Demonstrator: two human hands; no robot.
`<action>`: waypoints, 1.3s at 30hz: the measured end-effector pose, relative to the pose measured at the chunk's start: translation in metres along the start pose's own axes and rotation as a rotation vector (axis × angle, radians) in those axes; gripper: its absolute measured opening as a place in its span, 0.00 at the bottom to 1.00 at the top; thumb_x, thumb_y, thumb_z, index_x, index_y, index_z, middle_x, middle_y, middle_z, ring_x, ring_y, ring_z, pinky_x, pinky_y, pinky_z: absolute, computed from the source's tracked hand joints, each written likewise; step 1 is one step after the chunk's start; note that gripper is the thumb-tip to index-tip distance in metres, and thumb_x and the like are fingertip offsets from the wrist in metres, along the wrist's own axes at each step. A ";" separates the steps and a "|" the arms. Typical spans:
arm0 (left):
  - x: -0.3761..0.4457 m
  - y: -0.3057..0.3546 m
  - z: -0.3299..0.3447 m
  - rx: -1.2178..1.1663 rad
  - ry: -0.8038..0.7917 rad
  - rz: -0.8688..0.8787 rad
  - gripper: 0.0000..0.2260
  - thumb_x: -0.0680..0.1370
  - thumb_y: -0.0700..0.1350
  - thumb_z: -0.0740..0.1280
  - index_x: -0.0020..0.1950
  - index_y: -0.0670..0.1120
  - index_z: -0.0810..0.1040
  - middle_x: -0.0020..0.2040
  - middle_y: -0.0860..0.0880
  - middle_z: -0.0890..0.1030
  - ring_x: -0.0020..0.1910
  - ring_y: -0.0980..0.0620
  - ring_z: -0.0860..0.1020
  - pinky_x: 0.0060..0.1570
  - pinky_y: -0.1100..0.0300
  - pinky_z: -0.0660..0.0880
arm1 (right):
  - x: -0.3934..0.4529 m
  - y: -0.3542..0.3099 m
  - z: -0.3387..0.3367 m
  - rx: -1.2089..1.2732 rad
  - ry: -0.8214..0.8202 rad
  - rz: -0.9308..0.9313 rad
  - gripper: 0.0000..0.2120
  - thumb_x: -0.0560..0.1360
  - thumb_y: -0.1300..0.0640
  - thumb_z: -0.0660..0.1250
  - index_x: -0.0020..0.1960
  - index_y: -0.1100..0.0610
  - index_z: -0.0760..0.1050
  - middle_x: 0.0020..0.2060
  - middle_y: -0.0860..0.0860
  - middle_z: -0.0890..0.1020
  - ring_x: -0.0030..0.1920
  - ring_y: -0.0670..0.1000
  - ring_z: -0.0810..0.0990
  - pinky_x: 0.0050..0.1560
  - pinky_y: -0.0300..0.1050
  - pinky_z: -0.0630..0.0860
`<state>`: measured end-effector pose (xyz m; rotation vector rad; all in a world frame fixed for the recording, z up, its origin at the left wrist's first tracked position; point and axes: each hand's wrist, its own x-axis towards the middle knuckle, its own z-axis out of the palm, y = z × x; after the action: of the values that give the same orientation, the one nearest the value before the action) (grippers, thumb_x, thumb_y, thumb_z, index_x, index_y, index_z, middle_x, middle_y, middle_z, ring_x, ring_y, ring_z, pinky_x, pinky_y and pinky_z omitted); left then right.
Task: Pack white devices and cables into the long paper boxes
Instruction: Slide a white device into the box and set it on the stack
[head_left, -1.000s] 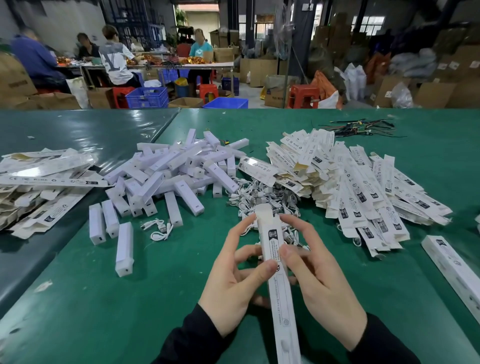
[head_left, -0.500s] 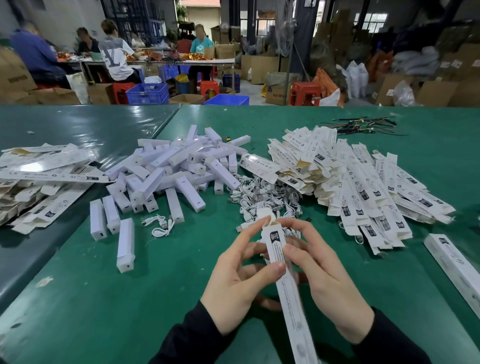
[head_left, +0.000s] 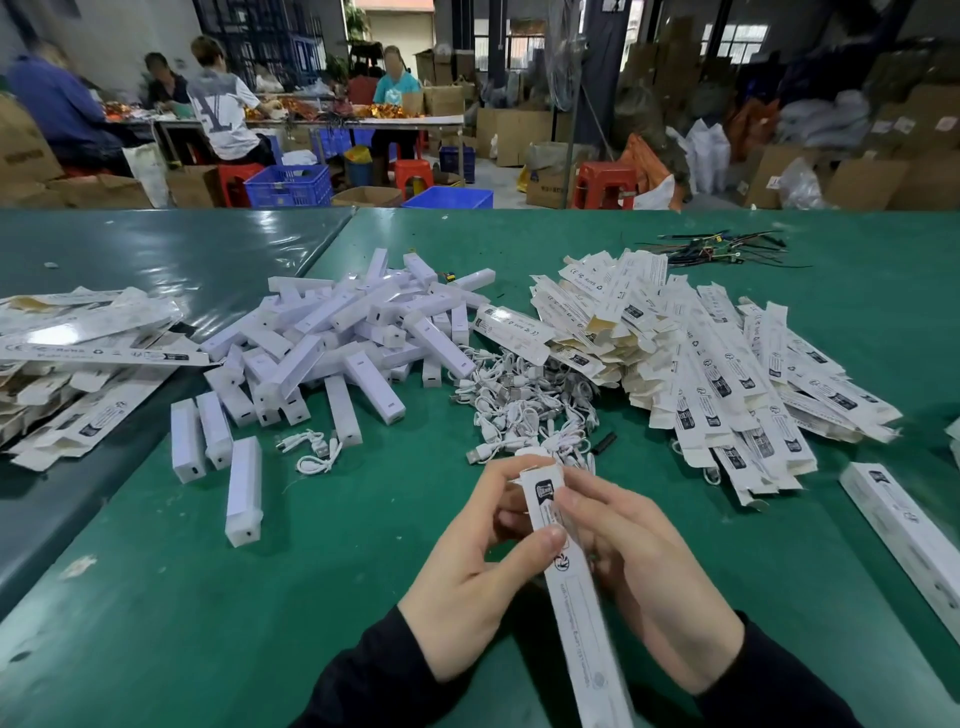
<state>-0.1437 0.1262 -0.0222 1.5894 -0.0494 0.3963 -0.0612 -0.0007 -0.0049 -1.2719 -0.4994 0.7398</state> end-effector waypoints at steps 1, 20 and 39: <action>0.000 0.000 0.000 0.034 -0.010 -0.004 0.16 0.76 0.52 0.65 0.63 0.58 0.72 0.52 0.49 0.80 0.51 0.51 0.77 0.56 0.55 0.75 | 0.000 0.001 0.001 0.025 -0.010 0.007 0.15 0.70 0.52 0.67 0.56 0.51 0.83 0.52 0.57 0.85 0.56 0.57 0.83 0.56 0.49 0.80; 0.000 0.007 0.008 -0.168 0.050 -0.148 0.17 0.74 0.43 0.72 0.61 0.52 0.76 0.30 0.52 0.79 0.29 0.58 0.77 0.29 0.65 0.75 | -0.001 0.000 0.003 -0.248 0.086 -0.072 0.22 0.72 0.45 0.62 0.51 0.62 0.81 0.51 0.67 0.79 0.46 0.55 0.81 0.46 0.34 0.75; -0.001 0.014 0.009 -0.204 0.032 -0.235 0.12 0.70 0.39 0.72 0.50 0.51 0.82 0.36 0.49 0.81 0.30 0.49 0.81 0.25 0.60 0.77 | 0.003 -0.014 -0.007 0.016 0.107 0.083 0.14 0.71 0.49 0.68 0.51 0.55 0.85 0.47 0.55 0.86 0.43 0.49 0.84 0.41 0.36 0.78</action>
<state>-0.1462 0.1159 -0.0088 1.3689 0.1171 0.2250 -0.0513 -0.0052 0.0063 -1.3155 -0.3549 0.7397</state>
